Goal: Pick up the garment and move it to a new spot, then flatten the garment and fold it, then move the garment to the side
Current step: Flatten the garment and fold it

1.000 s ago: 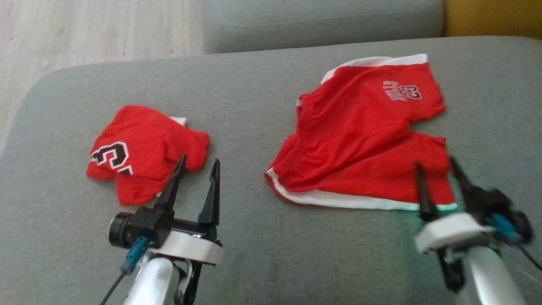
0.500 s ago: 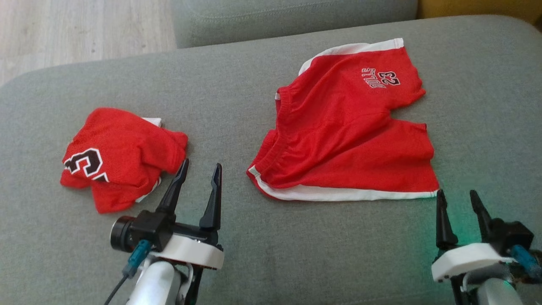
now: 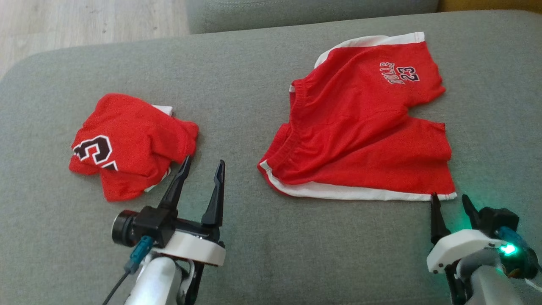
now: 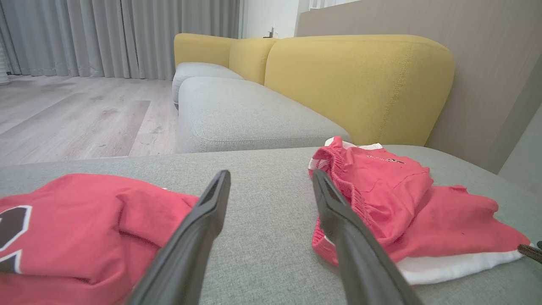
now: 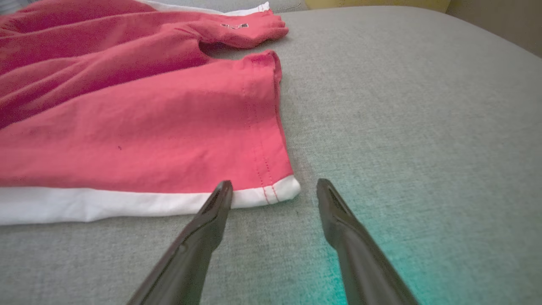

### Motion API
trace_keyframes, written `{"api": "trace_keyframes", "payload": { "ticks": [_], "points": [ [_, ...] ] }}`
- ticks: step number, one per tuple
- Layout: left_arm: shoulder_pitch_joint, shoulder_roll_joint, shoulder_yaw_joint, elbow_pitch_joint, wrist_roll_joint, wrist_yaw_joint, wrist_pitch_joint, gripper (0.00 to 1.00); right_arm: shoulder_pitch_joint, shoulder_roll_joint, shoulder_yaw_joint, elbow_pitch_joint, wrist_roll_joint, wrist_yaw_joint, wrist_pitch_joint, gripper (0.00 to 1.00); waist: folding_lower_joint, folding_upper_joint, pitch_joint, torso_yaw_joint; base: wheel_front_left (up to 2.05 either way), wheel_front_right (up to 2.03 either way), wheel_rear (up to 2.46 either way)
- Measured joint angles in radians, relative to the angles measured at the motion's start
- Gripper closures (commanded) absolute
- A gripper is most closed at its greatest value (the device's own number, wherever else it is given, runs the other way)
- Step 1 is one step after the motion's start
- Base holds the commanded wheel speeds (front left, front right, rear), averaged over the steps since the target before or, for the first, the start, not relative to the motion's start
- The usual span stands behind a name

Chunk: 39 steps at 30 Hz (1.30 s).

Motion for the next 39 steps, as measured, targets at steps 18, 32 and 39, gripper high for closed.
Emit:
{"api": "trace_keyframes", "payload": {
  "ticks": [18,32,39],
  "points": [
    [-0.009,0.000,0.002,0.004,0.011,-0.008,0.000,0.00,-0.098,0.000,-0.078,0.131,-0.102,0.000,-0.021,1.00,0.0000,0.0000,0.007,0.004,0.00,0.00,0.00],
    [-0.105,0.043,-0.191,0.102,0.107,-0.053,0.058,0.00,-0.081,0.000,-0.142,0.087,-0.145,0.000,-0.030,1.00,-0.0001,0.0000,0.011,-0.066,0.00,0.00,0.00],
    [-0.202,0.074,-0.364,0.178,0.106,-0.063,0.132,0.00,-0.090,0.000,-0.099,0.083,-0.109,0.000,-0.030,1.00,0.0000,0.0000,0.037,-0.105,0.00,0.00,0.00]
  ]
}}
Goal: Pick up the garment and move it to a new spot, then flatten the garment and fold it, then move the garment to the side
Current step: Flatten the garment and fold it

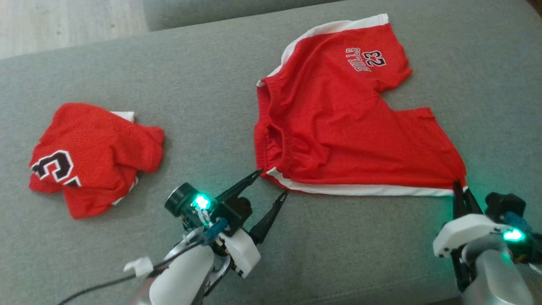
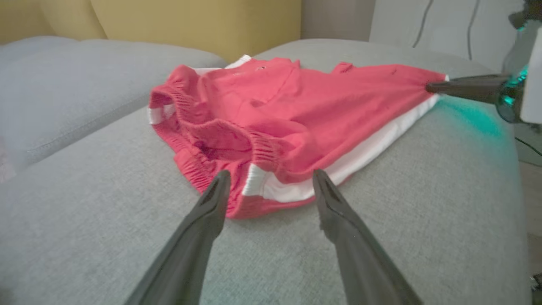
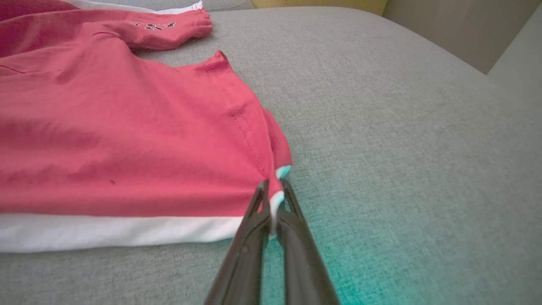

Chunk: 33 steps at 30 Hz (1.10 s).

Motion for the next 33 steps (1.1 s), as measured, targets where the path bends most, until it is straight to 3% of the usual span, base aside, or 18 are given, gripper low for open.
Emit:
{"api": "trace_keyframes", "payload": {
  "ticks": [4,16,17,18,19,33],
  "points": [
    [-0.061,0.020,-0.070,0.044,-0.048,-0.007,0.026,0.00,-0.019,0.000,0.032,0.001,0.022,0.000,-0.001,1.00,0.0000,0.0000,0.016,-0.024,0.00,0.00,0.00],
    [-0.161,0.036,-0.159,0.140,-0.140,-0.007,0.033,0.00,-0.033,0.000,0.077,0.006,0.048,0.000,-0.010,1.00,0.0000,0.0000,0.048,-0.070,0.00,0.00,0.00],
    [-0.166,0.037,-0.171,0.146,-0.147,-0.007,0.033,0.15,-0.033,0.000,0.079,0.006,0.051,0.000,-0.010,1.00,0.0000,0.0000,0.049,-0.072,0.00,0.00,0.00],
    [-0.170,0.037,-0.180,0.150,-0.154,-0.007,0.033,0.72,-0.033,0.000,0.081,0.006,0.052,0.000,-0.010,1.00,0.0000,0.0000,0.049,-0.073,0.00,0.00,0.00],
    [-0.174,0.038,-0.189,0.153,-0.163,-0.007,0.033,1.00,-0.033,0.000,0.081,0.006,0.053,0.000,-0.010,1.00,0.0000,0.0000,0.050,-0.074,0.00,0.00,0.00],
    [-0.192,0.048,-0.173,0.147,-0.240,0.008,-0.065,1.00,-0.033,0.000,0.091,-0.089,0.064,0.000,-0.021,1.00,0.0000,0.0000,0.016,-0.048,0.00,0.00,0.00]
  ]
}}
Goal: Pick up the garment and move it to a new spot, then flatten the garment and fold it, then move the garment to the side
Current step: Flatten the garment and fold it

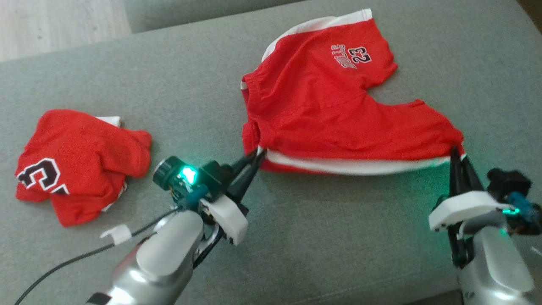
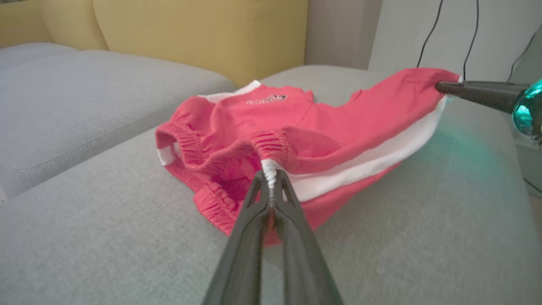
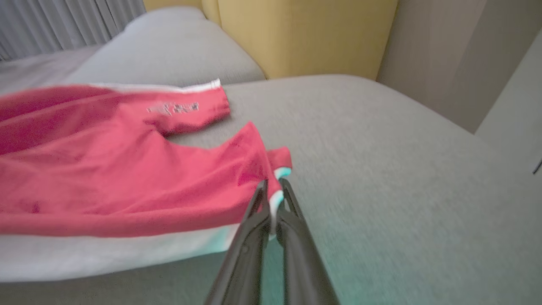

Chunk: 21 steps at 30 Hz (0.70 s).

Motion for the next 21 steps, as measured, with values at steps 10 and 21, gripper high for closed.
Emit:
{"api": "trace_keyframes", "payload": {
  "ticks": [10,21],
  "points": [
    [-0.087,0.003,0.120,-0.128,-0.115,0.005,0.011,1.00,-0.072,-0.002,0.068,-0.294,0.064,0.000,0.070,1.00,-0.0001,0.0000,-0.087,0.032,0.00,0.00,0.00],
    [-0.249,0.019,0.220,-0.172,-0.177,0.038,0.073,1.00,-0.288,-0.100,0.161,-0.403,0.169,0.000,0.236,1.00,-0.0001,0.0000,-0.192,0.074,0.00,0.00,0.00]
  ]
}}
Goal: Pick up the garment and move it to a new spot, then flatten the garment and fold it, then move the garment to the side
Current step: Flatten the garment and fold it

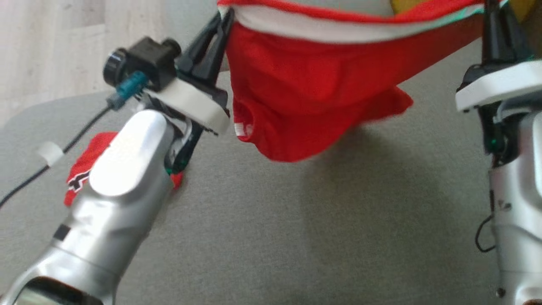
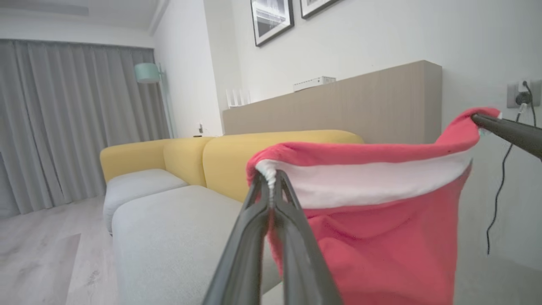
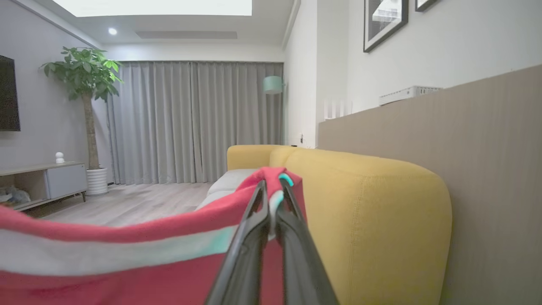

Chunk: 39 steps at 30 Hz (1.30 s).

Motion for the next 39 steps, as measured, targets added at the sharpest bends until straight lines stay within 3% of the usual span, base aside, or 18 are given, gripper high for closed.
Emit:
{"api": "trace_keyframes", "payload": {
  "ticks": [10,15,19,24,31,34,39],
  "points": [
    [0.037,0.020,0.011,-0.097,-0.034,0.032,0.061,1.00,0.065,-0.005,-0.015,-0.032,-0.029,0.000,0.114,1.00,0.0000,0.0000,-0.044,0.053,0.00,0.00,0.00],
    [0.084,0.050,-0.005,-0.155,-0.044,0.041,0.121,1.00,0.121,-0.001,-0.012,-0.061,-0.032,0.000,0.179,1.00,0.0001,0.0000,-0.013,0.054,0.00,0.00,0.00],
    [0.050,0.078,0.013,-0.166,-0.059,0.041,0.169,1.00,0.057,0.000,0.002,-0.059,-0.032,0.000,0.210,1.00,0.0001,0.0000,0.046,0.046,0.00,0.00,0.00],
    [-0.179,0.096,0.049,-0.058,-0.043,0.018,0.182,1.00,-0.232,0.016,0.028,0.093,-0.039,0.000,0.173,1.00,0.0004,0.0000,0.160,0.021,0.00,0.00,0.00],
    [-0.550,0.060,0.106,0.153,0.023,0.012,0.025,1.00,-0.650,0.058,-0.067,0.388,-0.113,0.000,-0.071,1.00,0.0006,-0.0001,0.324,-0.020,0.00,0.00,0.00],
    [-0.573,0.019,0.108,0.237,0.023,-0.003,-0.049,1.00,-0.678,0.067,-0.096,0.512,-0.153,0.000,-0.137,1.00,0.0008,-0.0001,0.364,-0.033,0.00,0.00,0.00],
    [-0.500,-0.029,0.066,0.326,0.006,-0.029,-0.084,1.00,-0.611,0.058,-0.093,0.671,-0.211,0.000,-0.153,1.00,0.0004,-0.0001,0.362,-0.034,0.00,0.00,0.00]
  ]
}}
